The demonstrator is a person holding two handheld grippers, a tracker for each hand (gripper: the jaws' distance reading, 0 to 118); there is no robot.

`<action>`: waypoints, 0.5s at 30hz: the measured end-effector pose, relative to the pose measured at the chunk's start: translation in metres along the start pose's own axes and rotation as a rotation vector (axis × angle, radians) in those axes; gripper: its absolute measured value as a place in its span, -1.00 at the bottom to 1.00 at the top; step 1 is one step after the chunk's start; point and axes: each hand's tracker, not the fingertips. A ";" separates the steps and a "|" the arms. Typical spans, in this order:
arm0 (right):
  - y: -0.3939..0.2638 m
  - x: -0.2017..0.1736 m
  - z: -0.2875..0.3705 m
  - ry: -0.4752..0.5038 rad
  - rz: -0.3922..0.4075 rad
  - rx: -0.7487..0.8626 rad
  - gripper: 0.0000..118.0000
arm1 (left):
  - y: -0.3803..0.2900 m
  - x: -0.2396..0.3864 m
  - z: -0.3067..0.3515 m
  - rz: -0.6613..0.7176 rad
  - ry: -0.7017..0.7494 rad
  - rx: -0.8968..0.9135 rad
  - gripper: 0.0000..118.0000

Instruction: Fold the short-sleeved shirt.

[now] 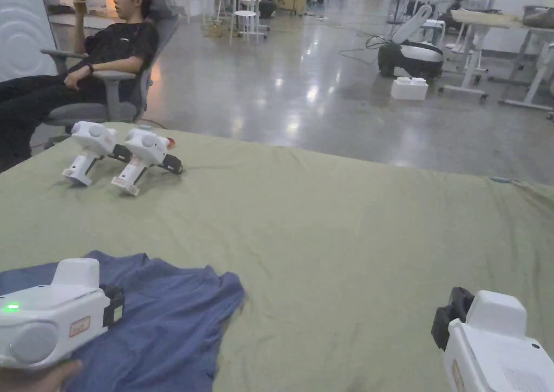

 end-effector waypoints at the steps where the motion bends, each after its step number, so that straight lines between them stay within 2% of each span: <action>1: -0.002 -0.002 -0.001 0.003 0.002 -0.007 -1.00 | -0.004 -0.007 -0.007 -0.006 0.011 -0.045 -1.00; 3: -0.006 -0.007 -0.004 0.014 0.006 -0.023 -1.00 | -0.016 -0.025 -0.023 0.002 0.026 -0.136 -0.93; 4: -0.007 -0.009 -0.006 0.021 0.008 -0.029 -1.00 | -0.021 -0.030 -0.030 0.010 0.027 -0.163 -0.75; 5: -0.009 -0.012 -0.007 0.033 0.015 -0.037 -1.00 | -0.026 -0.036 -0.038 0.019 0.022 -0.194 -0.54; 6: -0.011 -0.015 -0.008 0.043 0.025 -0.043 -1.00 | -0.032 -0.038 -0.042 0.029 0.017 -0.223 -0.24; 7: -0.012 -0.018 -0.008 0.047 0.033 -0.047 -1.00 | -0.035 -0.041 -0.047 0.028 0.021 -0.232 0.15; 9: -0.014 -0.022 -0.008 0.060 0.047 -0.057 -1.00 | -0.044 -0.043 -0.061 0.032 0.041 -0.251 0.50; 12: -0.018 -0.026 -0.010 0.067 0.058 -0.072 -1.00 | -0.056 -0.049 -0.087 0.017 0.060 -0.298 0.54; 13: -0.019 -0.026 -0.010 0.068 0.059 -0.076 -1.00 | -0.060 -0.049 -0.092 0.015 0.049 -0.317 0.49; 15: -0.021 -0.028 -0.012 0.070 0.061 -0.088 -1.00 | -0.070 -0.047 -0.107 0.007 0.045 -0.374 0.22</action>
